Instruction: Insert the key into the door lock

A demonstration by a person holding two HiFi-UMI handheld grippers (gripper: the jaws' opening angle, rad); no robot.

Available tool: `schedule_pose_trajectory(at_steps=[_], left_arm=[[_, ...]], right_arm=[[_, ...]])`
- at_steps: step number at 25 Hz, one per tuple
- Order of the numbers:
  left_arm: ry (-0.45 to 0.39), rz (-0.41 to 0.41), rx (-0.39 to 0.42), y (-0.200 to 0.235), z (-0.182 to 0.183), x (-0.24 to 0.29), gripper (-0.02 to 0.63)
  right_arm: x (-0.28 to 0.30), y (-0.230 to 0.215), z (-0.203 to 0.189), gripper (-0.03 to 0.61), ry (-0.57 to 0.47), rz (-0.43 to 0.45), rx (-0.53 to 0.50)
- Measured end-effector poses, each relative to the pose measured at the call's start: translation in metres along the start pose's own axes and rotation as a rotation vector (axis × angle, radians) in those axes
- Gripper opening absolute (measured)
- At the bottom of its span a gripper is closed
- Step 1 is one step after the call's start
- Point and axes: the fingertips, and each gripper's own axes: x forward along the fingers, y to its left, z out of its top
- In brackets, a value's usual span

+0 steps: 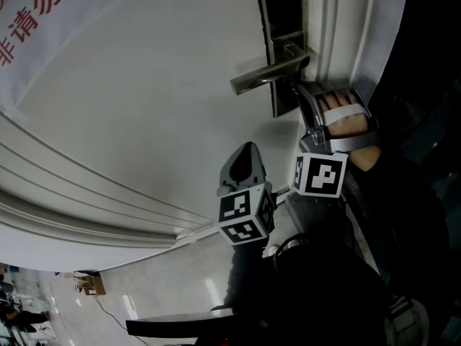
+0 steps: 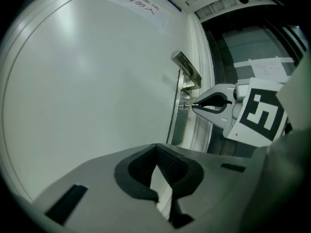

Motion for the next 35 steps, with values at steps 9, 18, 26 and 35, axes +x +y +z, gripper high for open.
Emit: schedule_pose_trajectory(at_steps=[9,18,26,35], left_arm=[[-0.002,0.006,-0.005,0.0018,0.0008,0.0011,0.002],[-0.008,0.012,-0.003,0.0009,0.0019,0.0010,0.002],[-0.006,0.011,-0.012,-0.0001,0.0009,0.0018,0.002],[-0.006,0.010,-0.015,0.0005,0.0021,0.0010,0.002]], right_arm=[[-0.0002,0.0000,0.0005,0.013,-0.010,0.004,-0.002],[-0.0001,0.0007,0.0001,0.013,-0.017,0.004,-0.006],[-0.0002,0.0008,0.0007,0.013,-0.020,0.006,-0.012],[-0.0003,0.0001,0.0004,0.013,-0.014,0.000,-0.019]])
